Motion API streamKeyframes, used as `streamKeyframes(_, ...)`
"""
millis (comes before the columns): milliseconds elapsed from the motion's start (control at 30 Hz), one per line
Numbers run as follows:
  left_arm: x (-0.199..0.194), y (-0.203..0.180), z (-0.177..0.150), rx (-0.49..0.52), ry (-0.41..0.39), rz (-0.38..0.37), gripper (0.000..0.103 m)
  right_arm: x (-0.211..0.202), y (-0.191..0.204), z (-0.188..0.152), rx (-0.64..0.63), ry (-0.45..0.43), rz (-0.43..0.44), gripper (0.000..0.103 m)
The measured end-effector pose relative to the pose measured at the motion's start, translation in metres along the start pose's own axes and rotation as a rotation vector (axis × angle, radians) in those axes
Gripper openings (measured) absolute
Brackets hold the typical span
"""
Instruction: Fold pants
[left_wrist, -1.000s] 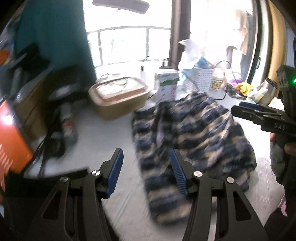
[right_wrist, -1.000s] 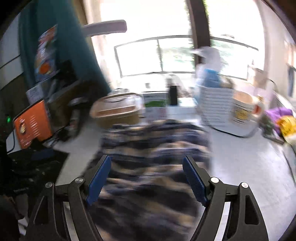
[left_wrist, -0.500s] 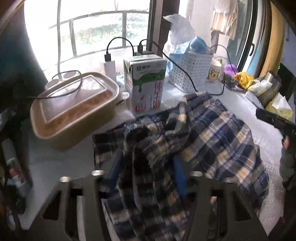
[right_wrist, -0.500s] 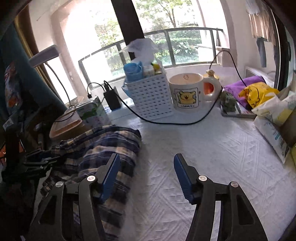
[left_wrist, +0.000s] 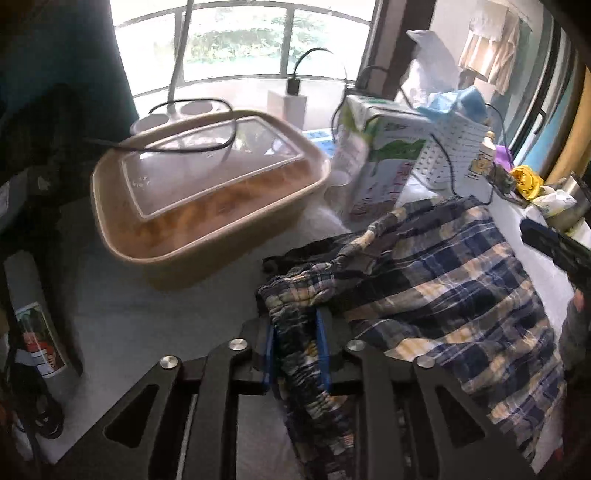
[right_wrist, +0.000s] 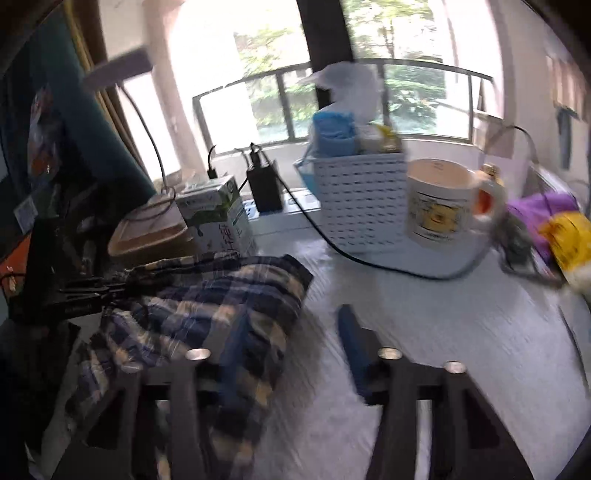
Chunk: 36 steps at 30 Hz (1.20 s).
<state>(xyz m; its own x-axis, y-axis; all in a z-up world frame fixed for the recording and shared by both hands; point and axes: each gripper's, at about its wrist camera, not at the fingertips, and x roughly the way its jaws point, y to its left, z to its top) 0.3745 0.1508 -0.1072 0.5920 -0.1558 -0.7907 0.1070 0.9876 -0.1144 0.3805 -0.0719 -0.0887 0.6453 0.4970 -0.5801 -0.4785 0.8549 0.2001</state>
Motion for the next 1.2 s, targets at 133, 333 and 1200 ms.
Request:
streamKeyframes(133,0.002,-0.001,0.001,0.011,-0.02,0.062,0.043,0.023,0.012,0.016,-0.064,-0.005,0.043,0.009)
streamKeyframes(333,0.01,0.01,-0.004,-0.012,-0.015,0.07,0.058,0.078,0.037,0.018,-0.241,0.131,0.03,0.009)
streamKeyframes(1200,-0.055,0.01,0.011,-0.041,-0.117,0.118,0.071,-0.008,0.09,-0.034,-0.242,0.207,0.186,0.005)
